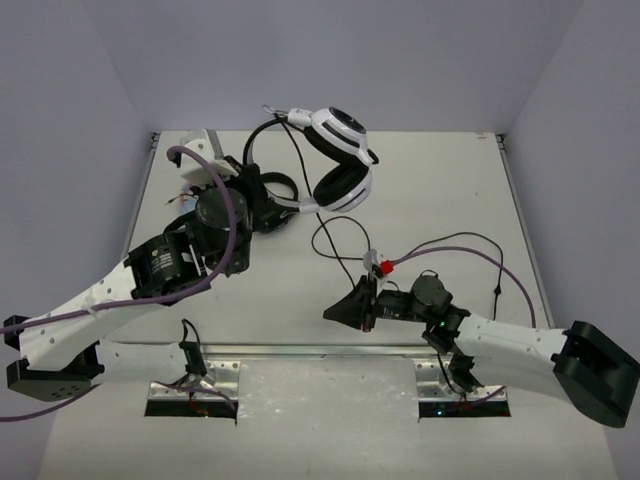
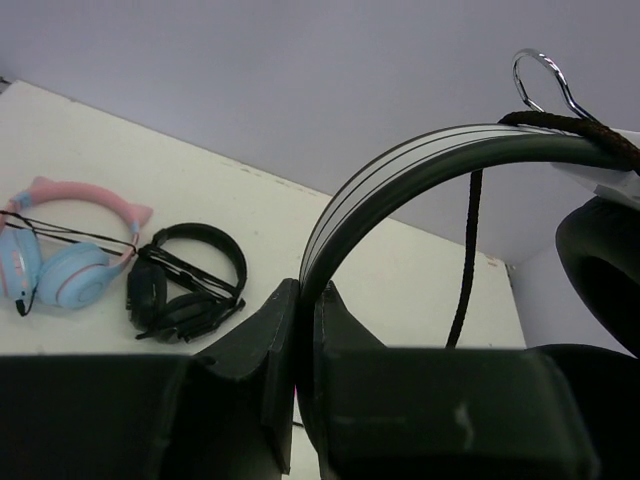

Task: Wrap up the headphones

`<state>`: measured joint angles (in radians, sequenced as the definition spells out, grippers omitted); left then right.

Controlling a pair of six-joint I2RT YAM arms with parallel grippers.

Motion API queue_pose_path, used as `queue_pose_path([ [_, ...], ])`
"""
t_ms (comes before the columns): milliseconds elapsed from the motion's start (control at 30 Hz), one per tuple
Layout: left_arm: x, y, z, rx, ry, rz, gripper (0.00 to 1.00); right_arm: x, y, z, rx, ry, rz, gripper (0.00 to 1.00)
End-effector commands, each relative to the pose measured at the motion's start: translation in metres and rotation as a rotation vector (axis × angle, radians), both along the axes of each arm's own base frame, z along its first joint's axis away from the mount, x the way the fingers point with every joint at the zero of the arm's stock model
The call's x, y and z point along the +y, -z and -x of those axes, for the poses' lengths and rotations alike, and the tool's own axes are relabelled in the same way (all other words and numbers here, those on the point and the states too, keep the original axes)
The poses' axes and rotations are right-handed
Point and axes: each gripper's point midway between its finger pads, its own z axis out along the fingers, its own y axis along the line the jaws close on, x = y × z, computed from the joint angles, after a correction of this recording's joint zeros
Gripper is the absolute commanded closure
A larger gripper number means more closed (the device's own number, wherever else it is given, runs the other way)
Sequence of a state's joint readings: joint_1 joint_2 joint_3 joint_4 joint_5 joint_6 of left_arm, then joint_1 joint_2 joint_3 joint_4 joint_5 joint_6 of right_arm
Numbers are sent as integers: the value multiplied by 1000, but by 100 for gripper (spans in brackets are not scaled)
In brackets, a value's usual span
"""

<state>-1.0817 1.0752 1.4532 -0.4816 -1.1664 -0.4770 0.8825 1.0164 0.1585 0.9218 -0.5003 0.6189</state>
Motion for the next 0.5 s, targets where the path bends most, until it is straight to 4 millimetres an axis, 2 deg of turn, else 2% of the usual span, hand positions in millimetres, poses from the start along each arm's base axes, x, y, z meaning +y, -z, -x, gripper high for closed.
queue_pose_path([
  [0,32,-46,3,-111,-187,232,100,11,-8,8,-48,-9,54,99],
  [33,33,-43,1,-107,-210,210,100,16,-8,18,-80,-40,80,99],
  [67,30,-45,-3,-118,-232,220,100,15,3,23,-65,-48,146,99],
  [100,33,-36,-8,-104,-264,141,100,21,-17,27,-113,-51,130,99],
  [133,30,-31,-15,-100,-281,119,100,23,-21,31,-122,-57,143,99],
  [167,30,-27,-21,-93,-293,101,100,21,-16,35,-110,-63,198,99],
  [200,25,-26,-29,-91,-267,93,100,24,-42,33,-146,-42,170,99],
  [233,31,-10,-44,-48,-296,21,100,26,-49,41,-178,-61,187,99],
  [267,22,-5,-56,-40,-249,60,100,24,-60,45,-182,-68,219,99],
  [300,29,7,-71,-11,-280,40,100,26,-65,51,-198,-85,230,99],
  [333,28,15,-74,9,-280,23,100,24,-61,55,-190,-104,273,99],
  [367,26,21,-77,16,-285,15,100,27,-78,56,-201,-114,260,99],
  [433,21,34,-81,36,-278,4,100,28,-62,57,-189,-141,370,99],
  [467,20,39,-81,38,-286,22,99,29,-62,55,-194,-142,399,99],
])
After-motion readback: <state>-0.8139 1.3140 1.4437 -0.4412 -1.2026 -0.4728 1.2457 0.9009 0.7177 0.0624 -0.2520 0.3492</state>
